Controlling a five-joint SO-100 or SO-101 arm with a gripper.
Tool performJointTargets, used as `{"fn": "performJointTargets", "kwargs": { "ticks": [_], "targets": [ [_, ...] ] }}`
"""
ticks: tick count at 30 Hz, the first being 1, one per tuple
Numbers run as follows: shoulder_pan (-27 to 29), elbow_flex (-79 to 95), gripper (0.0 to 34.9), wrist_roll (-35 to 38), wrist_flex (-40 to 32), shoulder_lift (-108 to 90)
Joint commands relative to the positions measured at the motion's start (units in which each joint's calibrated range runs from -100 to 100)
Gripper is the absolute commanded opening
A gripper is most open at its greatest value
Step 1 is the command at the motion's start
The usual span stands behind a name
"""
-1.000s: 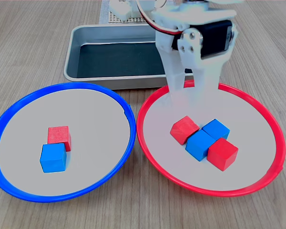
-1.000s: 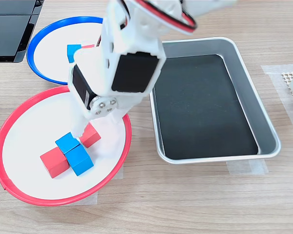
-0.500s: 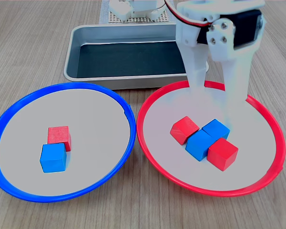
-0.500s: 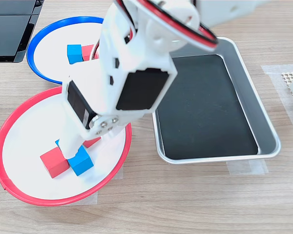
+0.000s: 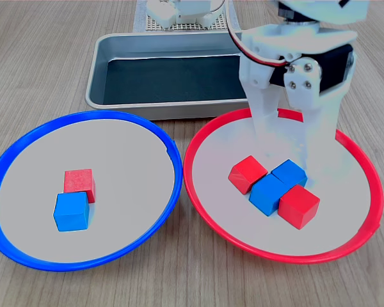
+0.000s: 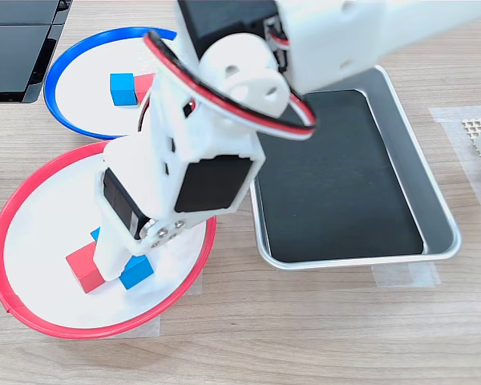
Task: Relocate any misplaced blocks to their matching dishes.
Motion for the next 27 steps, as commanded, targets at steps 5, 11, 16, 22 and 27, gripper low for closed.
{"fn": "performJointTargets", "kwargs": {
  "ticks": [5,11,16,22,27],
  "targets": [
    [0.51,-6.27,17.4,0.24,-0.59,2.61],
    [0.61,-8.27,8.2,1.90,-0.92,4.75],
    [0.98,-8.55,0.4,2.00,-1.17,5.09],
    [1.17,-7.09,0.4,1.17,-0.76,3.04],
    [0.51,-6.63,0.4,0.49,0.48,-1.48]
  ]
}}
